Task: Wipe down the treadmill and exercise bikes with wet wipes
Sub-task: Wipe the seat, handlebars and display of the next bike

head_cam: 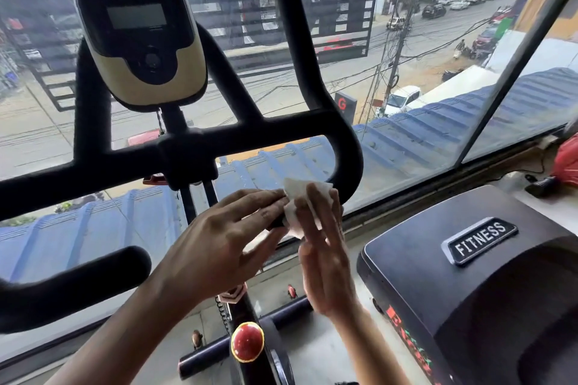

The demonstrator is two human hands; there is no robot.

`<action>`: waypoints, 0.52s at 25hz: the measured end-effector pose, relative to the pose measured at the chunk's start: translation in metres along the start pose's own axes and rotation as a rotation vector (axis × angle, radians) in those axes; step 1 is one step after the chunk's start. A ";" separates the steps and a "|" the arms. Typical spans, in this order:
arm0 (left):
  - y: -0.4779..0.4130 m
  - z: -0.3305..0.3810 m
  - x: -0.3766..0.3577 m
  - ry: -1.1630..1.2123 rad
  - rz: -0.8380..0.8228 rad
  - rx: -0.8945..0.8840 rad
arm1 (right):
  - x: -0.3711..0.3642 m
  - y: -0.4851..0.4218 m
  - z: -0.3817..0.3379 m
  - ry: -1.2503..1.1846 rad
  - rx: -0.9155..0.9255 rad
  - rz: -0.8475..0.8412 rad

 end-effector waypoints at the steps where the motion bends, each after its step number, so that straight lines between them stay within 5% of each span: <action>1: -0.001 0.000 0.000 -0.010 -0.008 0.004 | 0.006 -0.005 0.013 0.023 -0.016 0.044; 4: -0.007 0.004 0.000 -0.045 -0.054 0.013 | 0.021 -0.023 0.031 -0.073 -0.239 0.236; 9: -0.032 0.006 0.007 -0.067 -0.219 -0.035 | 0.032 -0.021 0.014 -0.109 -0.037 0.085; 13: -0.071 -0.008 0.011 -0.230 -0.286 -0.042 | 0.050 -0.057 0.052 -0.115 -0.179 0.084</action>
Point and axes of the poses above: each hand's wrist, its own y-axis away from the middle knuckle, its own x-axis out of the back of the hand, z = x × y, the point moved 2 cm from there along -y, towards the middle knuckle
